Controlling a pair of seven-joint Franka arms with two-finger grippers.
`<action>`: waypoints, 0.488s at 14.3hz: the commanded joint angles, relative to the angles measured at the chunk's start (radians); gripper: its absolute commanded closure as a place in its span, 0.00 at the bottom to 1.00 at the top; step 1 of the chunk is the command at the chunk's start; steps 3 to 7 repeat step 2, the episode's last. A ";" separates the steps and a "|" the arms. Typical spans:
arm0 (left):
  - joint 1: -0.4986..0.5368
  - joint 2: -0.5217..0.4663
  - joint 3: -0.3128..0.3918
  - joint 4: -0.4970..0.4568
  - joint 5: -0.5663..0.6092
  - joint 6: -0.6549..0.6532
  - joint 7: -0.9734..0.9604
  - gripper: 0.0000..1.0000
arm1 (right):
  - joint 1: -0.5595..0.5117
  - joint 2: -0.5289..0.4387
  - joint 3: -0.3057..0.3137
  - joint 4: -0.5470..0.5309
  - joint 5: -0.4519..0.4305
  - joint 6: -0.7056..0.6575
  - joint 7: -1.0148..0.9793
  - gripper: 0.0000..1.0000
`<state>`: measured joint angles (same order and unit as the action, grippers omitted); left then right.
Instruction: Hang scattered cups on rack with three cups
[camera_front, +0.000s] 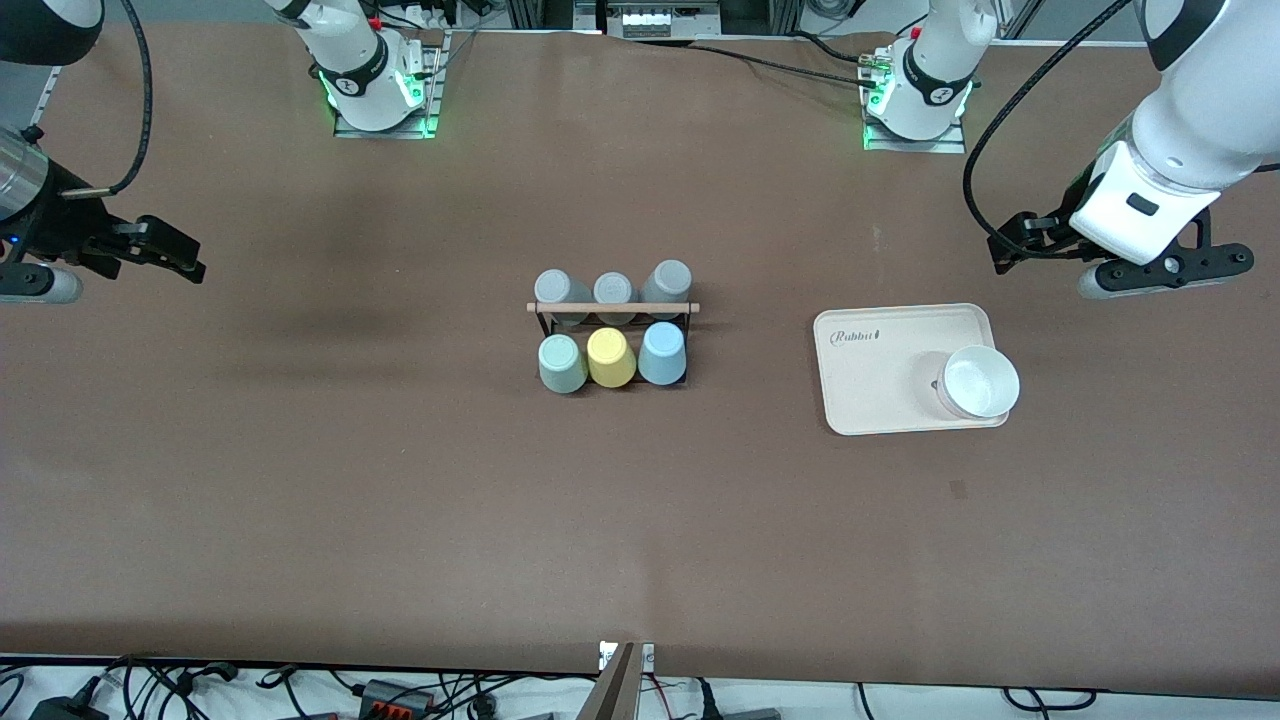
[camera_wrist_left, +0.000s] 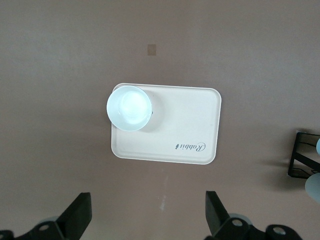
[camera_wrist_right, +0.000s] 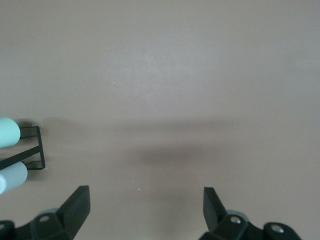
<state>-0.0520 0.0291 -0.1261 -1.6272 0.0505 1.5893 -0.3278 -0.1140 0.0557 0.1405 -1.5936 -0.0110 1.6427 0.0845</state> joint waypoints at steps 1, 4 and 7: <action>0.004 0.008 0.002 0.024 -0.021 -0.018 0.024 0.00 | -0.019 0.006 0.008 0.027 0.009 -0.021 -0.015 0.00; 0.004 0.008 0.002 0.024 -0.021 -0.018 0.024 0.00 | -0.015 0.007 0.010 0.041 0.005 -0.012 -0.012 0.00; 0.004 0.008 0.002 0.024 -0.021 -0.018 0.024 0.00 | -0.015 0.007 0.010 0.041 0.005 -0.012 -0.012 0.00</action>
